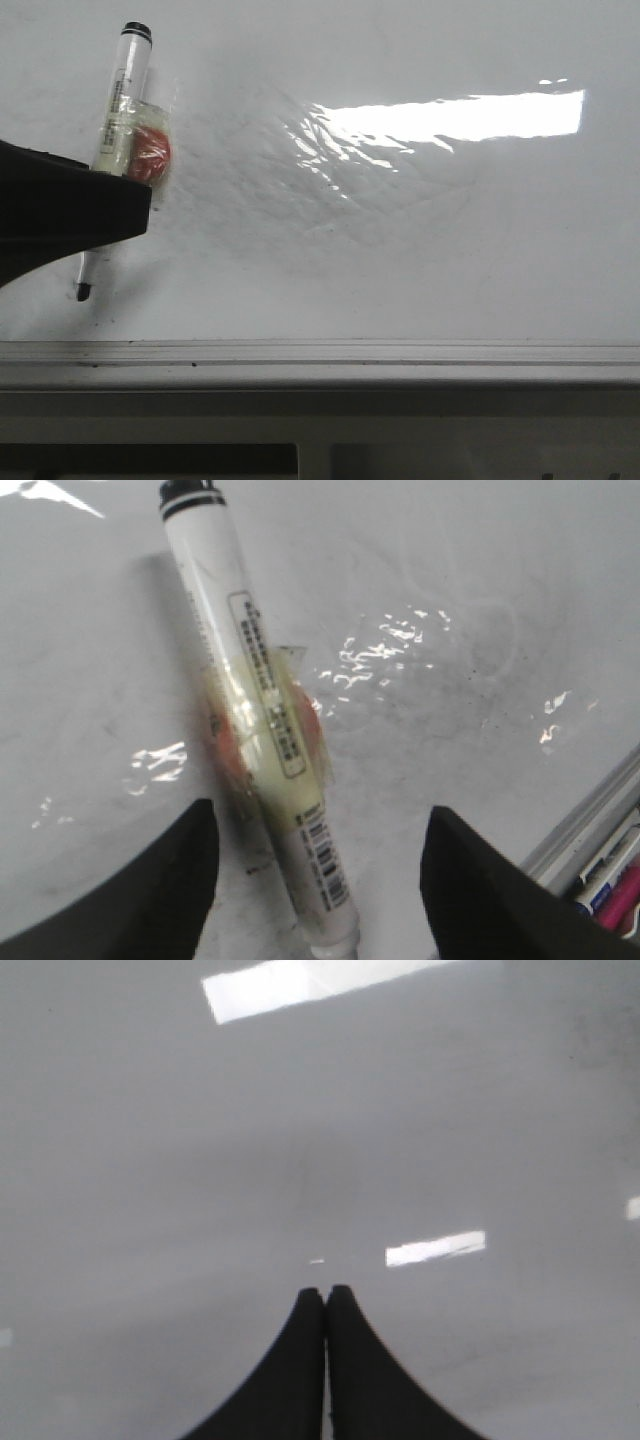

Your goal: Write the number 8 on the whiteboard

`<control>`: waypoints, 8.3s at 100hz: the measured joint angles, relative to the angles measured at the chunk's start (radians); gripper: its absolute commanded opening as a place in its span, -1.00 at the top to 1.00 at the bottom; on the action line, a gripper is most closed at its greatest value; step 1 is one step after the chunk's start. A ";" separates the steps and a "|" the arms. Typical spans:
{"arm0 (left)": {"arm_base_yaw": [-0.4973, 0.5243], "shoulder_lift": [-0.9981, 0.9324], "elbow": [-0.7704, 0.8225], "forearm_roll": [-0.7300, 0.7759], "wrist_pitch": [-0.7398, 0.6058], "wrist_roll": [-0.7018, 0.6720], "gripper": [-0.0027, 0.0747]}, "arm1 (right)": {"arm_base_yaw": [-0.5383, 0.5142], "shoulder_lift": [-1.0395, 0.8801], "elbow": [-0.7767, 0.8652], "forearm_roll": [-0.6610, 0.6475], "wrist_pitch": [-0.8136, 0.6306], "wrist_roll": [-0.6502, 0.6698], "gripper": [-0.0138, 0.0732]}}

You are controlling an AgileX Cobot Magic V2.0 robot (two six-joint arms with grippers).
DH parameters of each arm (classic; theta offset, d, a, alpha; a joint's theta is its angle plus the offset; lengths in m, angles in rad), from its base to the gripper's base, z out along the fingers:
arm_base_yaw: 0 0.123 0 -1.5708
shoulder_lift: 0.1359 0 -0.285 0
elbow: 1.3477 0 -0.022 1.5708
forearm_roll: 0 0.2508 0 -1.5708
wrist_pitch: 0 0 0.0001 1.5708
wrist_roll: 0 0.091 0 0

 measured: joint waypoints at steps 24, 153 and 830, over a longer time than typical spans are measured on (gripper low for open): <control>-0.004 0.029 -0.006 -0.026 -0.008 0.000 0.98 | 0.068 0.005 0.000 0.008 0.011 0.000 0.83; -0.004 0.034 -0.006 0.538 -0.198 0.018 0.98 | 1.058 0.884 -0.546 0.079 -0.130 -0.149 -0.11; 0.414 -1.019 0.261 -0.092 0.580 -0.138 0.98 | 1.070 0.182 0.221 -0.233 -0.405 0.033 0.83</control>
